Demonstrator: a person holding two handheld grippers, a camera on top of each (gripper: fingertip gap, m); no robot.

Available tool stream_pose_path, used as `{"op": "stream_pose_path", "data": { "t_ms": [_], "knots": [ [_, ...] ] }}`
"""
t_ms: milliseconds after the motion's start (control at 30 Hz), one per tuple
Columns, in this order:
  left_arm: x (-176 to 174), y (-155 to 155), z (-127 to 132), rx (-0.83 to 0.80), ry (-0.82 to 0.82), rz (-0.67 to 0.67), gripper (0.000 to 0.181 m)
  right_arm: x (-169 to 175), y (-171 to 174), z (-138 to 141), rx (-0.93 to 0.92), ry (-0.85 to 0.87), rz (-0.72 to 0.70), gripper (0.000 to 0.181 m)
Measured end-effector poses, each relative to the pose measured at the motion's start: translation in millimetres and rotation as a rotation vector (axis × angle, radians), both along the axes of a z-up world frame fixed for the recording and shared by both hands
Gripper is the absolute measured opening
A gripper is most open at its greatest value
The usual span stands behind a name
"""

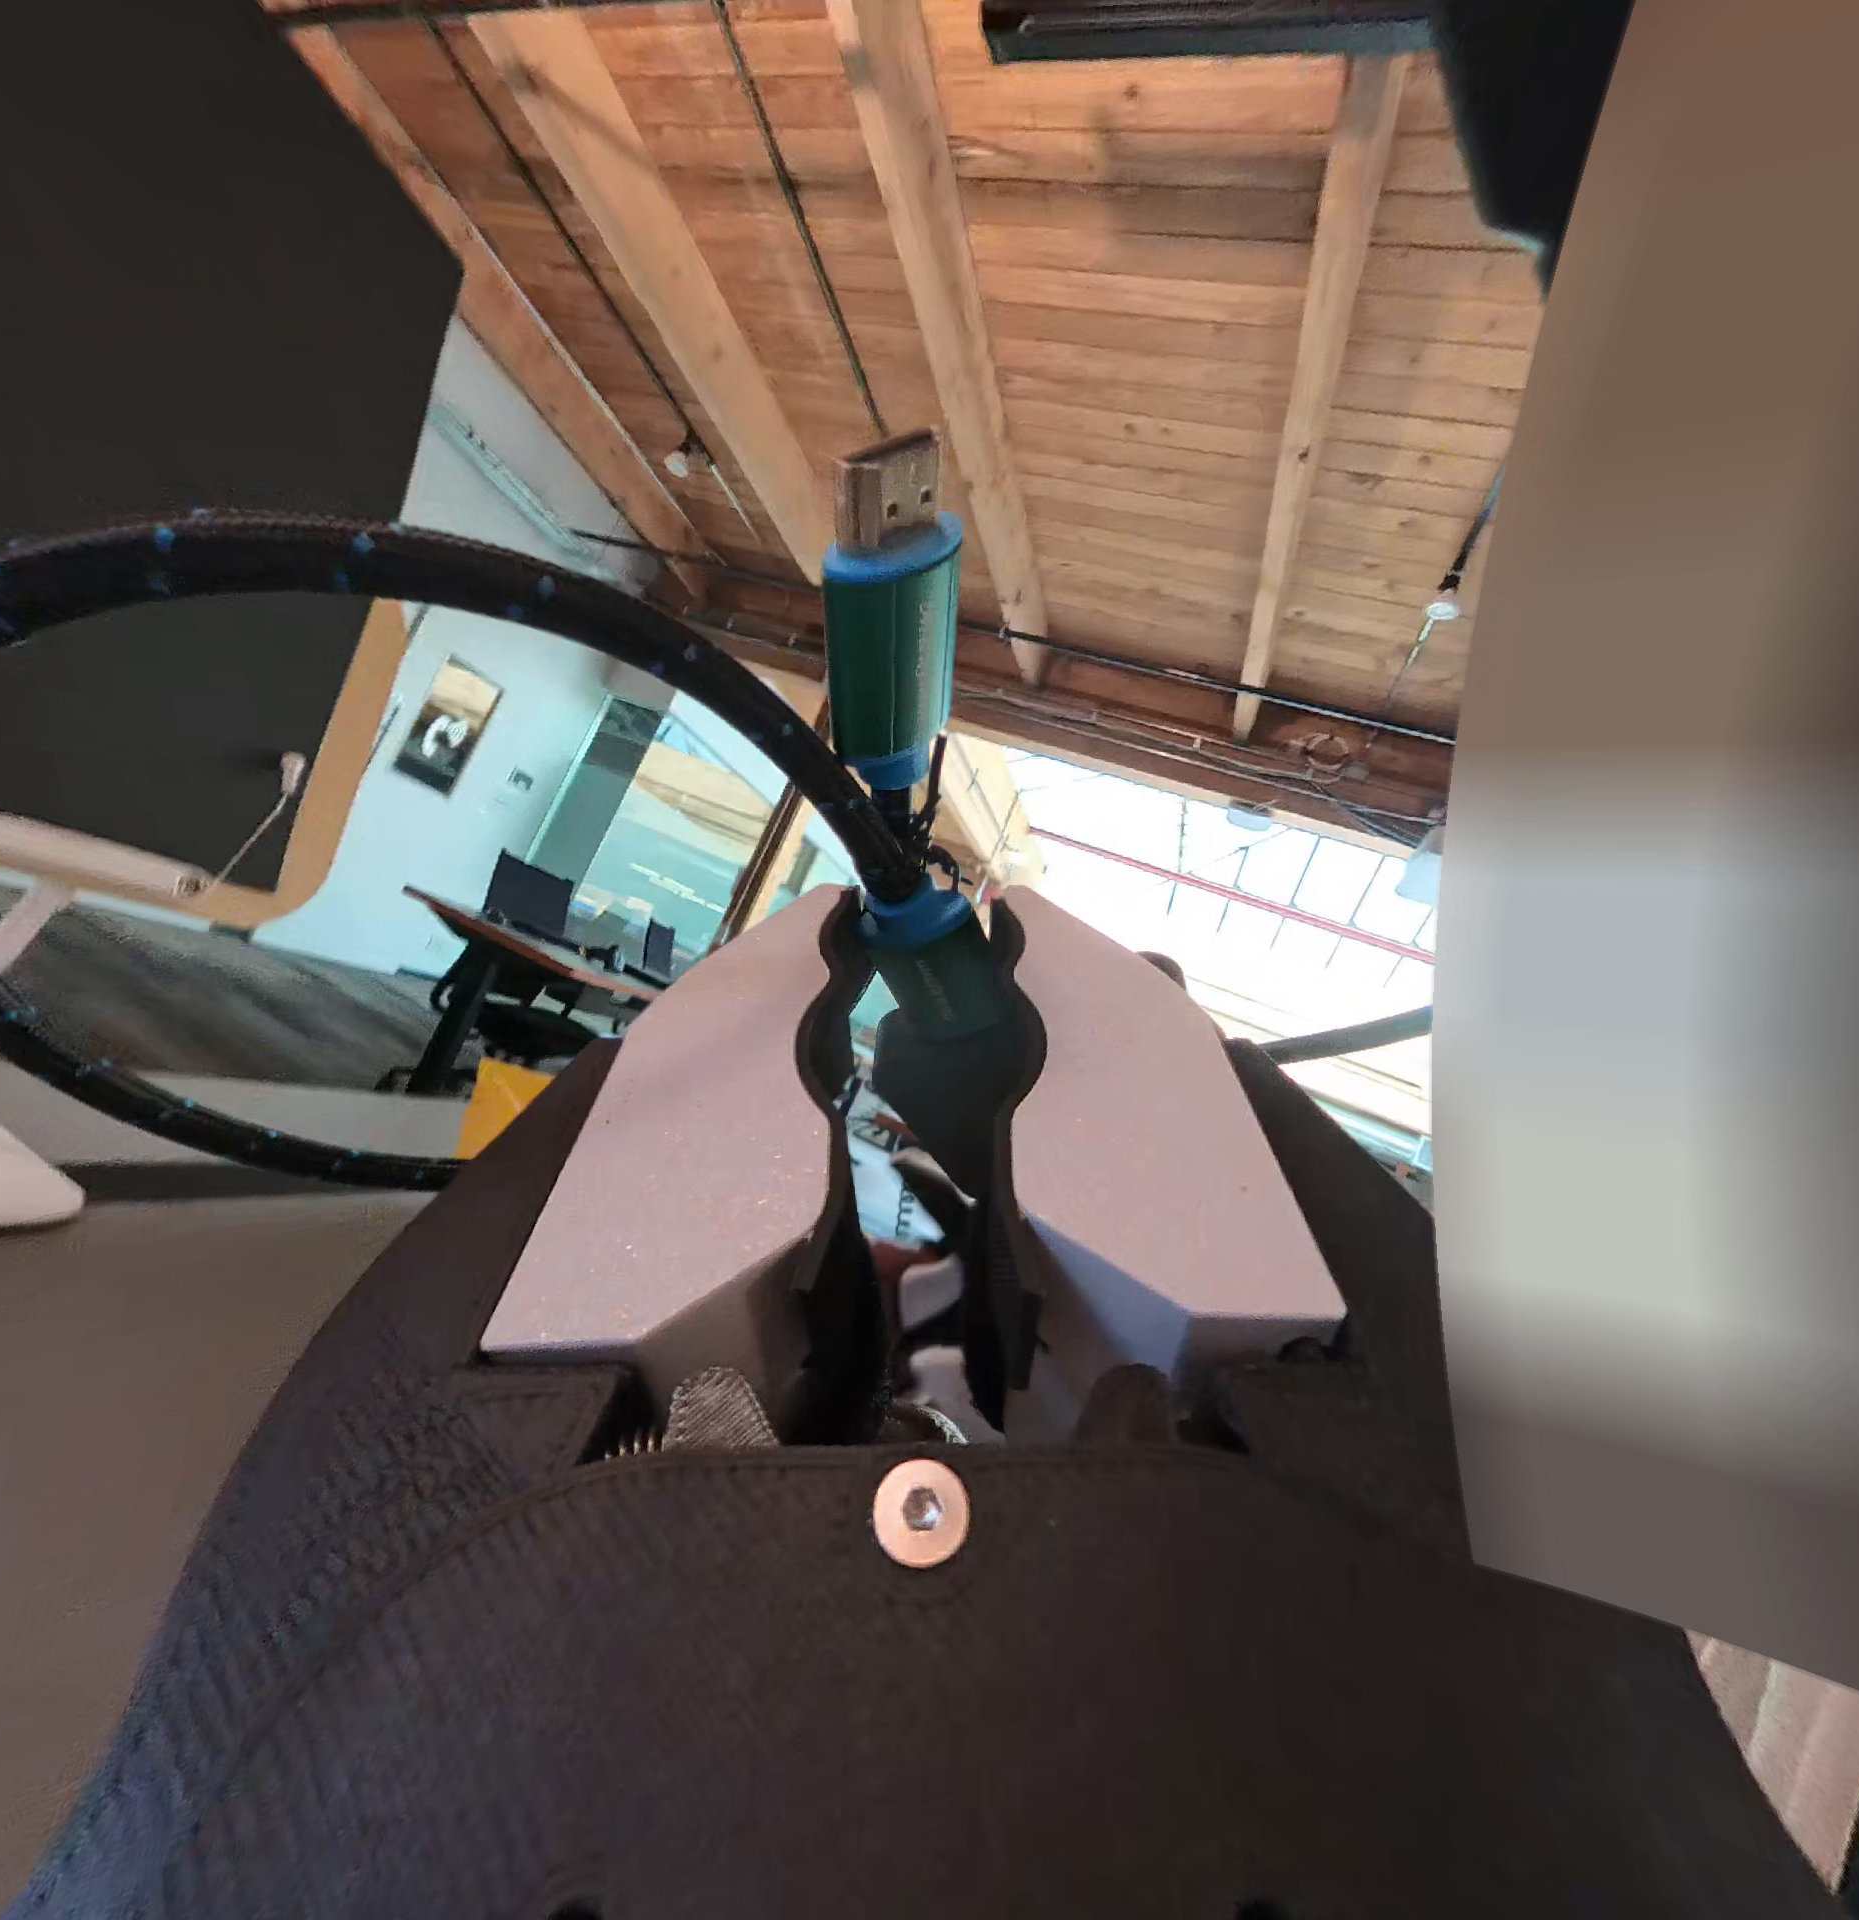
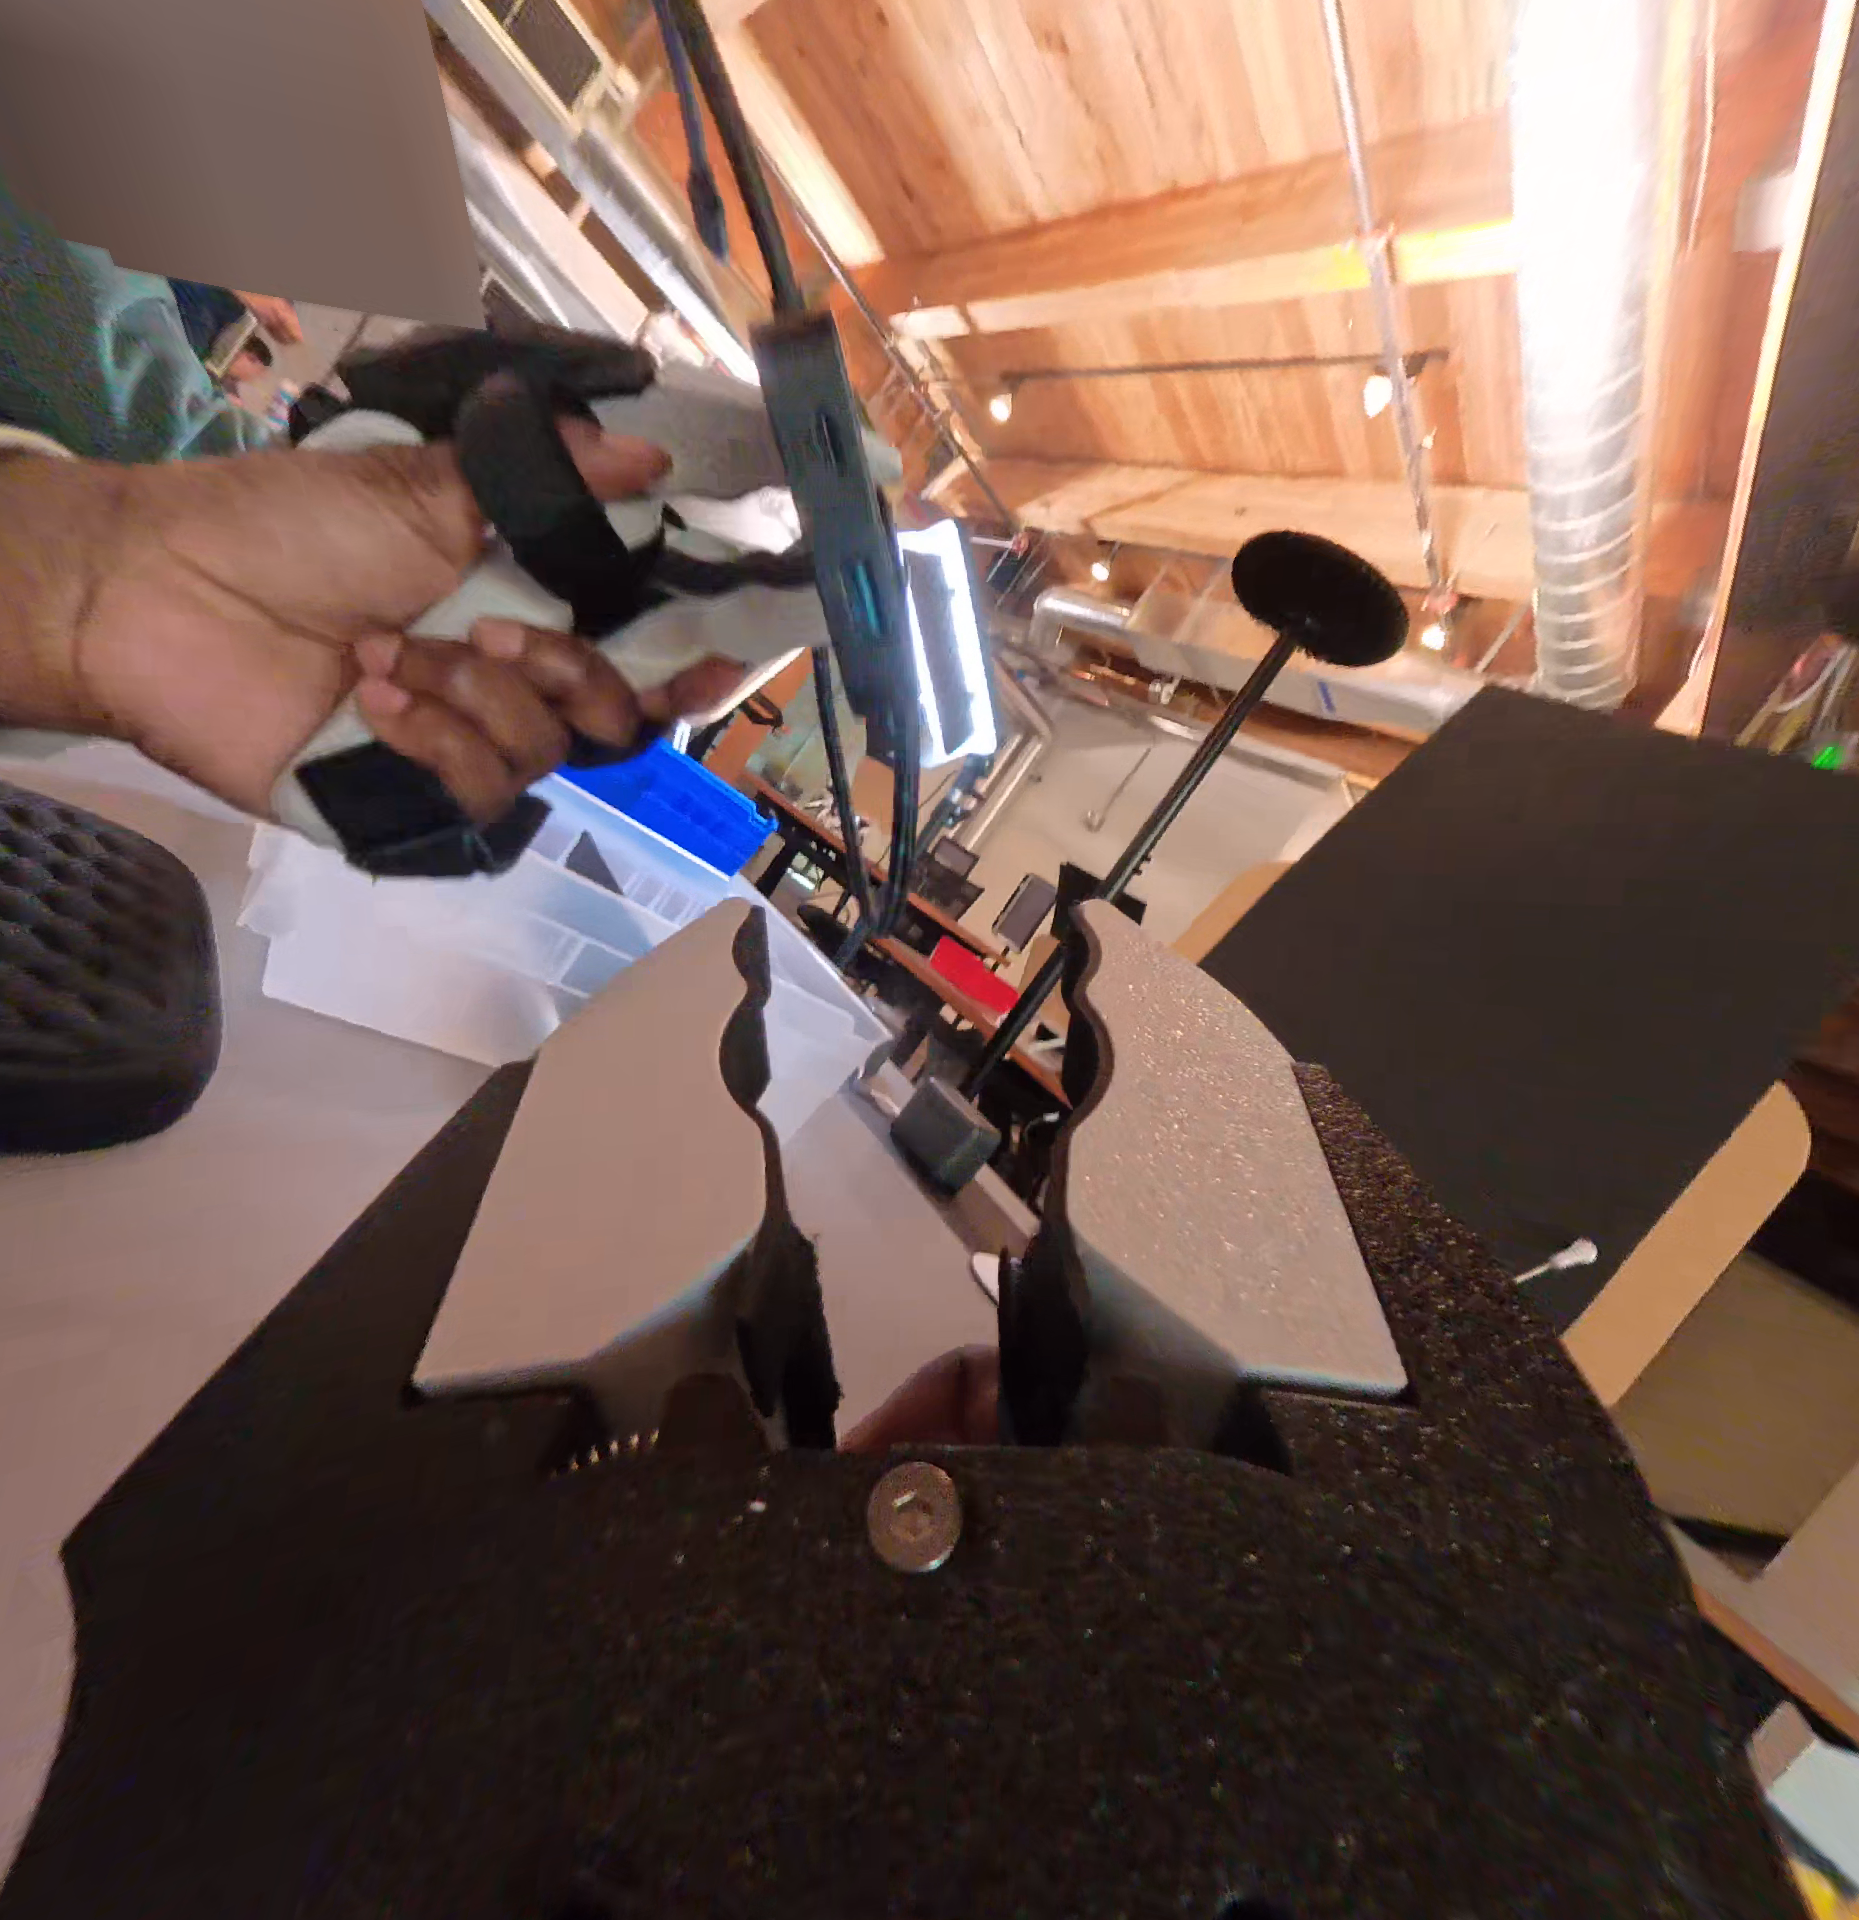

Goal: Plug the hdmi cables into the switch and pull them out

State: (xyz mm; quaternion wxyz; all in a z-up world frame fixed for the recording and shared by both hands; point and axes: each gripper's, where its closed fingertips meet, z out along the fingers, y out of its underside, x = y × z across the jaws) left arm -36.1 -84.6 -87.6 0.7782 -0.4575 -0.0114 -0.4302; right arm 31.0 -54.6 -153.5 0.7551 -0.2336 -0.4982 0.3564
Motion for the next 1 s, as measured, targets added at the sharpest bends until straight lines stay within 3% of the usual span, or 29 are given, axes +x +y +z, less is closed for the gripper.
{"op": "stream_pose_path", "data": {
  "t_ms": [133,200,267,400,433,500,533,600,667,767,867,1000],
  "knots": [
    [22,7,-29,-0.089,0.025,-0.026,0.023,-8,-27,7,0.105,0.019,0.022,0.05],
    [29,9,-38,-0.12,0.036,-0.033,0.023,-12,-36,10,0.136,0.02,0.026,0.034],
    [29,10,-42,-0.126,0.014,-0.038,0.024,-13,-41,10,0.176,0.014,0.015,0.015],
    [21,5,-36,-0.107,-0.045,-0.07,0.022,-19,-42,8,0.202,-0.07,-0.069,0.014],
    [13,3,-30,-0.094,-0.095,-0.066,0.021,-19,-45,11,0.208,-0.069,-0.077,0.013],
    [-56,-13,-5,0.014,-0.332,0.065,0.021,-7,-48,16,0.209,-0.044,-0.061,0.014],
    [-88,-26,5,0.046,-0.322,0.139,0.022,1,-40,16,0.174,-0.046,-0.086,0.013],
    [-107,-39,12,0.005,-0.098,0.305,0.021,15,-24,11,0.115,-0.064,-0.117,0.013],
    [-92,-41,10,-0.05,0.068,0.292,0.022,24,-15,9,0.1,-0.095,-0.132,0.014],
    [-69,-45,10,-0.019,0.146,0.242,0.022,33,16,15,0.002,-0.127,-0.24,0.014],
    [-62,-45,6,0.001,0.175,0.274,0.022,61,87,16,-0.281,-0.134,-0.469,0.014],
    [-48,-40,-8,-0.053,0.284,0.26,0.022,107,159,-7,-0.681,-0.185,-0.67,0.015]
  ]
}}
